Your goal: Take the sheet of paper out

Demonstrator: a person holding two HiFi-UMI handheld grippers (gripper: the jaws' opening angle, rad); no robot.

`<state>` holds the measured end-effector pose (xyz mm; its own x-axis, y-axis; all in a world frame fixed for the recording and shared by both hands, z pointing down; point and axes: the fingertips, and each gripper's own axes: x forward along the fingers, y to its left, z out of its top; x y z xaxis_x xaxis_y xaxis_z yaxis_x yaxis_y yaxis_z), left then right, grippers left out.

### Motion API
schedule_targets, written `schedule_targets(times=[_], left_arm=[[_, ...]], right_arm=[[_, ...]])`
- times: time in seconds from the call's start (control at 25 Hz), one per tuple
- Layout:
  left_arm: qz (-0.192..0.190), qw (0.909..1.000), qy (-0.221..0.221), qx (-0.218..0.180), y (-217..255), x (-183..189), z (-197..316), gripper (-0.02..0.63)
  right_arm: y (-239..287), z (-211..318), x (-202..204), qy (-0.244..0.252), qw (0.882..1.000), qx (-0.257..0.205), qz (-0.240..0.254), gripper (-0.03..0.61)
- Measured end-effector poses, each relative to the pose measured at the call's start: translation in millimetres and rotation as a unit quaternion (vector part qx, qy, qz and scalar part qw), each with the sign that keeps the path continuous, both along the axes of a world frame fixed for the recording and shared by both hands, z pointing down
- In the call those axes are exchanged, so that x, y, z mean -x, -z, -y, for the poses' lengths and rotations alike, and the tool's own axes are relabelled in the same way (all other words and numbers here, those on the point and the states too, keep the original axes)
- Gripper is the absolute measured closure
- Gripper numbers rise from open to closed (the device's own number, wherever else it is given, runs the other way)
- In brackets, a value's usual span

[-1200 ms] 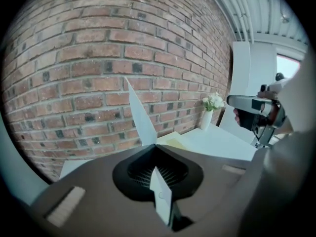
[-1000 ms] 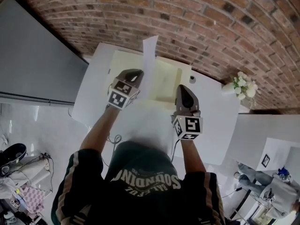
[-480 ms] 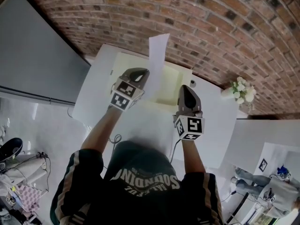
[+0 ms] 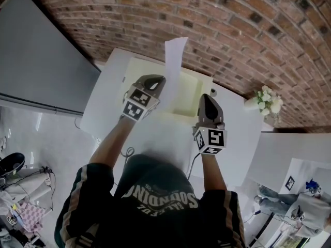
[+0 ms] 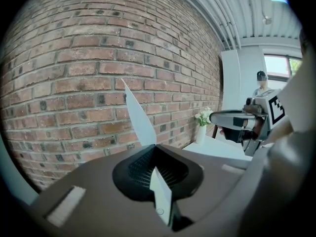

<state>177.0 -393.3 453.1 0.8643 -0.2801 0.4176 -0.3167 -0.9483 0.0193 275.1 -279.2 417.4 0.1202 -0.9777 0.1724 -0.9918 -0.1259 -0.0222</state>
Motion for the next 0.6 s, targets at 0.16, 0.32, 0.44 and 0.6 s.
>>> schedule_targets(times=[0.16, 0.32, 0.44, 0.6], left_arm=[[0.003, 1.0000, -0.001, 0.001, -1.5, -1.2, -2.0, 0.603], [0.002, 1.0000, -0.001, 0.001, -0.7, -1.6, -3.8, 0.603], [0.004, 1.0000, -0.003, 0.001, -2.5, -0.3, -4.6, 0.603], [0.003, 1.0000, -0.002, 0.002, -0.6, 0.2, -5.8, 0.603]], right_arm=[[-0.4, -0.8, -1.2, 0.001, 1.000, 0.001, -0.004, 0.580], [-0.9, -1.6, 0.0, 0.004, 1.000, 0.002, -0.007, 0.581], [-1.3, -2.5, 1.0, 0.003, 1.000, 0.003, -0.008, 0.580], [-1.4, -2.9, 2.2, 0.003, 1.000, 0.004, -0.008, 0.581]])
